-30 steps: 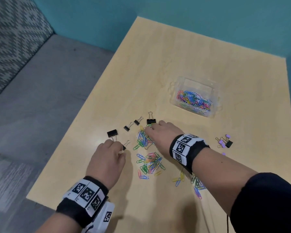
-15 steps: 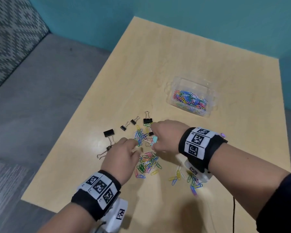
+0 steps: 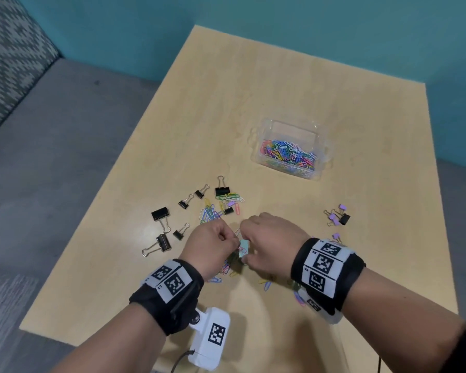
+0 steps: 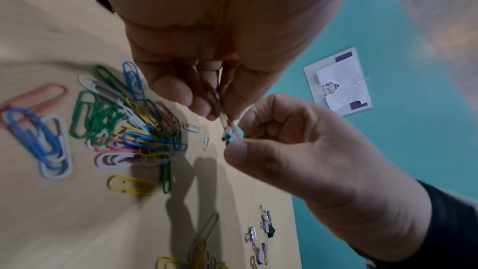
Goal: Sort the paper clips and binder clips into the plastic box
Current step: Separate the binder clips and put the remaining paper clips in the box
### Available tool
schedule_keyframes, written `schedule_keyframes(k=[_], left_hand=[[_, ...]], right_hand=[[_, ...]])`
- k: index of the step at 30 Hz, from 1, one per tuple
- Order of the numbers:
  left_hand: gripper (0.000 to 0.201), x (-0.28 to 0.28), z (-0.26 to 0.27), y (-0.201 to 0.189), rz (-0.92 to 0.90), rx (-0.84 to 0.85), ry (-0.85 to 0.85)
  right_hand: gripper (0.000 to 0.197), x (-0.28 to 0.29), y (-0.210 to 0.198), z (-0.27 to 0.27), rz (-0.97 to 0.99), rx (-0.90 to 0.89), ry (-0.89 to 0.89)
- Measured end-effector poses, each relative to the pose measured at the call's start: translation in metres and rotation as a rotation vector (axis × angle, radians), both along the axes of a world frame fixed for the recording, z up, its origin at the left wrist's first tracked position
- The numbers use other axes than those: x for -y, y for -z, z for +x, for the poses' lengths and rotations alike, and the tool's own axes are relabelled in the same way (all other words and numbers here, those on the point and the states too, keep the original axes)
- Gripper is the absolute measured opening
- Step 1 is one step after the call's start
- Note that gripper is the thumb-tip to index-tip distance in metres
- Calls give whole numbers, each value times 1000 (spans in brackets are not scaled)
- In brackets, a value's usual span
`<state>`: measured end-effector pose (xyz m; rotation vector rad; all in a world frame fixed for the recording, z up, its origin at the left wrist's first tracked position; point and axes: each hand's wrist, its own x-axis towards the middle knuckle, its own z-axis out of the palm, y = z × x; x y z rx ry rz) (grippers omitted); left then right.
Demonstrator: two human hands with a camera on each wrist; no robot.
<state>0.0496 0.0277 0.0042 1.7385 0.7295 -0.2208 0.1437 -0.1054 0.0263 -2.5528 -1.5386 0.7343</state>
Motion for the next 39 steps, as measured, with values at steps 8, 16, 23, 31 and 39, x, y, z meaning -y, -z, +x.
schedule_keyframes(k=[8, 16, 23, 31, 39], left_hand=[[16, 4, -4, 2, -230, -94, 2], [17, 10, -11, -2, 54, 97, 201], [18, -10, -22, 1, 404, 206, 150], [11, -23, -31, 19, 702, 151, 365], [50, -12, 8, 20, 1016, -16, 537]], right_hand=[[32, 14, 4, -12, 125, 121, -38], [27, 27, 7, -12, 134, 45, 59], [25, 58, 15, 10, 27, 22, 330], [29, 100, 18, 48, -268, 193, 536], [39, 13, 9, 23, -80, 204, 133]])
